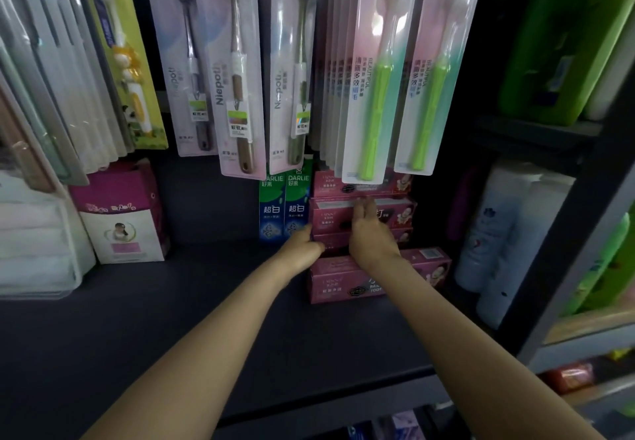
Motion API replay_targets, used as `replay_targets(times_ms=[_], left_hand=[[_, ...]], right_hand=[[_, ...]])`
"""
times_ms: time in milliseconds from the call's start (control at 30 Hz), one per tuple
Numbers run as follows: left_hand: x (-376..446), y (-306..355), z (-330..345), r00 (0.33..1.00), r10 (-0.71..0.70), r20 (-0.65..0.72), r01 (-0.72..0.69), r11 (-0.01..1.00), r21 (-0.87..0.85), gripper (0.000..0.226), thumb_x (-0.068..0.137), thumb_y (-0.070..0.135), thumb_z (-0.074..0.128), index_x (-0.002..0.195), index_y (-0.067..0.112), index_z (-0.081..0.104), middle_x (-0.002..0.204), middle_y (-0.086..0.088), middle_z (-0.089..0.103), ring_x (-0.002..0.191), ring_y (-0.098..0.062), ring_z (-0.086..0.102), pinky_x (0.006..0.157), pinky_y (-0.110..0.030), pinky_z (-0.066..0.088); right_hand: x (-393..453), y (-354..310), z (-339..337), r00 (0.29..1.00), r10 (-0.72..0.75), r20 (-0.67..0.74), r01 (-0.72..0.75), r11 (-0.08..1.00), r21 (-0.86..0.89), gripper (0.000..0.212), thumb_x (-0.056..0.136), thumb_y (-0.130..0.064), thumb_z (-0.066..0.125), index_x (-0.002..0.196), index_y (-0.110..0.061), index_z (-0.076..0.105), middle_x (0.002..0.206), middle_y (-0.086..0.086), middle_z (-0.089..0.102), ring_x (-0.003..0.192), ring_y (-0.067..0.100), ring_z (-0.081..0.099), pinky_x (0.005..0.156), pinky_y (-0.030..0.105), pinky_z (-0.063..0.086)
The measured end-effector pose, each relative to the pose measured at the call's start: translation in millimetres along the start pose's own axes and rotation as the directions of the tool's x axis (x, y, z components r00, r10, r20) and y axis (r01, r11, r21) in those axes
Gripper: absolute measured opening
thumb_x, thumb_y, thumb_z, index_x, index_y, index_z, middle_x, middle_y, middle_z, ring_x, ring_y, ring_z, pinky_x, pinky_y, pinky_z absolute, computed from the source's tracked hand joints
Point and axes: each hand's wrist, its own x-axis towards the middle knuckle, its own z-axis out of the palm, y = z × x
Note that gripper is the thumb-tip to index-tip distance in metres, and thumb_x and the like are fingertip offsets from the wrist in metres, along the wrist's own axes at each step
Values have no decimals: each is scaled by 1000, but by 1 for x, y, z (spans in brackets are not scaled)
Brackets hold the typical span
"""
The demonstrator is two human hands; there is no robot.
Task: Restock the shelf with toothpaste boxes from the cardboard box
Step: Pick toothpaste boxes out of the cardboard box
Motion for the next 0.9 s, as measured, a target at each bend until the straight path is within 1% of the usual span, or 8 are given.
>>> replay_targets(times_ms=[100, 200, 333, 400, 567, 633, 733, 900], left_hand=[[-14, 5, -1, 976, 46, -211, -35, 998, 54, 33, 95, 6, 40, 127, 12, 45, 111, 1, 45, 102, -17, 47, 62, -12, 33], [-58, -2, -13, 885, 219, -412, -172, 974, 148, 35, 92, 1, 43, 125, 8, 48, 121, -7, 53, 110, -17, 52, 79, -9, 37], [-169, -52, -24, 743, 534, -403, -430, 843, 323, 34, 81, -8, 42, 113, 0, 53, 109, -9, 56, 95, -13, 58, 82, -15, 45], [-234, -99, -20, 769, 547, -330, -419, 822, 387, 32, 80, -7, 41, 109, 2, 54, 104, -7, 55, 93, -15, 56, 84, -18, 44], [-369, -244, -3, 969, 189, -158, -74, 836, 544, 30, 83, 13, 40, 111, 16, 50, 109, -2, 55, 100, -16, 51, 88, -23, 41], [-403, -295, -1, 991, -52, -125, 115, 810, 575, 30, 79, 11, 45, 107, 13, 57, 101, -8, 60, 90, -20, 57, 76, -26, 47], [-443, -354, -1, 912, -397, -107, 374, 693, 616, 34, 80, 7, 56, 113, 9, 60, 110, -15, 60, 89, -34, 62, 70, -36, 52], [-500, -406, 6, 760, -647, -63, 509, 532, 676, 44, 92, 16, 46, 136, 12, 39, 135, -12, 43, 118, -29, 47, 95, -37, 39]], right_hand=[[-28, -9, -2, 975, -121, -186, 138, 987, 83, 51, 87, 0, 46, 137, 0, 33, 149, 18, 24, 104, 40, 58, 73, 42, 50], [-80, -29, 2, 832, -394, -390, 484, 859, 166, 34, 84, 0, 49, 117, 3, 53, 125, 18, 50, 93, 36, 62, 66, 40, 53], [-170, -57, 21, 686, -568, -455, 721, 614, 321, 26, 85, 3, 44, 105, 5, 60, 106, 16, 61, 92, 30, 62, 79, 35, 52], [-219, -67, 44, 654, -642, -401, 755, 513, 409, 22, 86, 5, 44, 97, 5, 63, 97, 16, 63, 86, 32, 63, 76, 38, 52], [-329, -93, 142, 395, -915, 82, 810, 389, 439, 20, 82, -15, 52, 95, -21, 65, 89, -5, 65, 72, 11, 61, 49, 23, 48], [-360, -100, 189, 331, -873, 357, 793, 463, 396, 24, 84, -19, 55, 106, -21, 66, 105, -5, 63, 91, 9, 62, 60, 21, 49], [-395, -110, 247, 151, -758, 635, 698, 536, 474, 35, 96, -5, 39, 130, -9, 47, 126, 7, 49, 118, 23, 45, 87, 30, 41], [-450, -142, 298, 19, -674, 739, 617, 589, 521, 29, 95, -2, 41, 120, -2, 55, 116, 16, 54, 105, 30, 51, 81, 35, 42]])
